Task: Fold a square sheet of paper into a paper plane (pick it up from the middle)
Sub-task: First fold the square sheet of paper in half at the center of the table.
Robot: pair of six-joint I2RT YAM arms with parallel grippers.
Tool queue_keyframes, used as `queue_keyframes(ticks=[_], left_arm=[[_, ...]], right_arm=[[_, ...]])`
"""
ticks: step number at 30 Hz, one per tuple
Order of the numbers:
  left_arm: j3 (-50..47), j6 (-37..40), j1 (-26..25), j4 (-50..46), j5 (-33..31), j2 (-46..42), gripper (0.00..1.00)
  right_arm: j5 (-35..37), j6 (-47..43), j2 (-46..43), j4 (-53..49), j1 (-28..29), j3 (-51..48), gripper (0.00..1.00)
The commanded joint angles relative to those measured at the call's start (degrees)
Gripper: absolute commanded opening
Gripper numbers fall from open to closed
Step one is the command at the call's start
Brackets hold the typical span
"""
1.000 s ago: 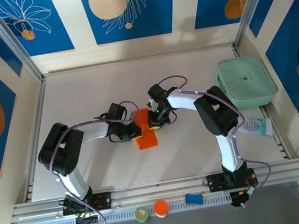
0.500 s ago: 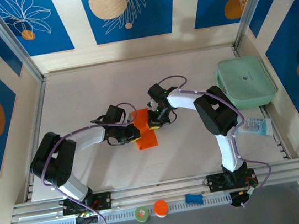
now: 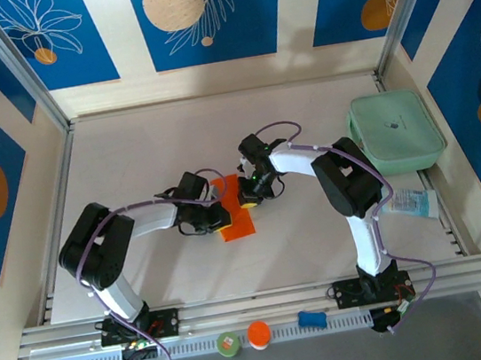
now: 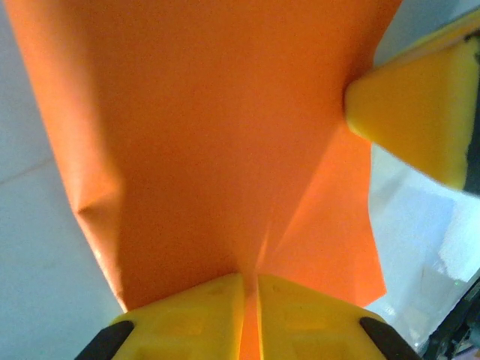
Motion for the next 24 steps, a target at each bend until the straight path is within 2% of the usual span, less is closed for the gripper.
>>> queue_keyframes(ticks=[1, 5, 14, 19, 22, 24], left_arm=[[-4.67, 3.63, -0.75, -11.59, -0.98, -1.58, 0.16], [-6.62, 4.45, -0.97, -13.85, -1.59, -4.74, 0.15], [-3.65, 4.63, -2.18, -20.17, -8.3, -11.33, 0.11], [-1.87, 0.02, -2.57, -11.41, -7.9, -15.36, 0.12], [-1.9, -2.54, -3.38, -5.16, -5.57, -12.68, 0.12], [-1.09, -2.75, -4.02, -4.42, -5.21, -10.1, 0.12]], right_arm=[[13.28, 0.77, 7.04, -4.2, -1.03, -3.93, 0.07], [13.45, 0.95, 7.31, -3.92, -1.17, -4.1, 0.07], [13.81, 1.35, 6.97, -3.57, -1.0, -4.52, 0.07], [13.76, 1.34, 7.1, -3.35, -0.91, -4.78, 0.07], [13.63, 1.43, 7.23, -3.26, -0.9, -4.81, 0.07], [13.55, 1.53, 7.35, -3.13, -0.91, -4.84, 0.07]])
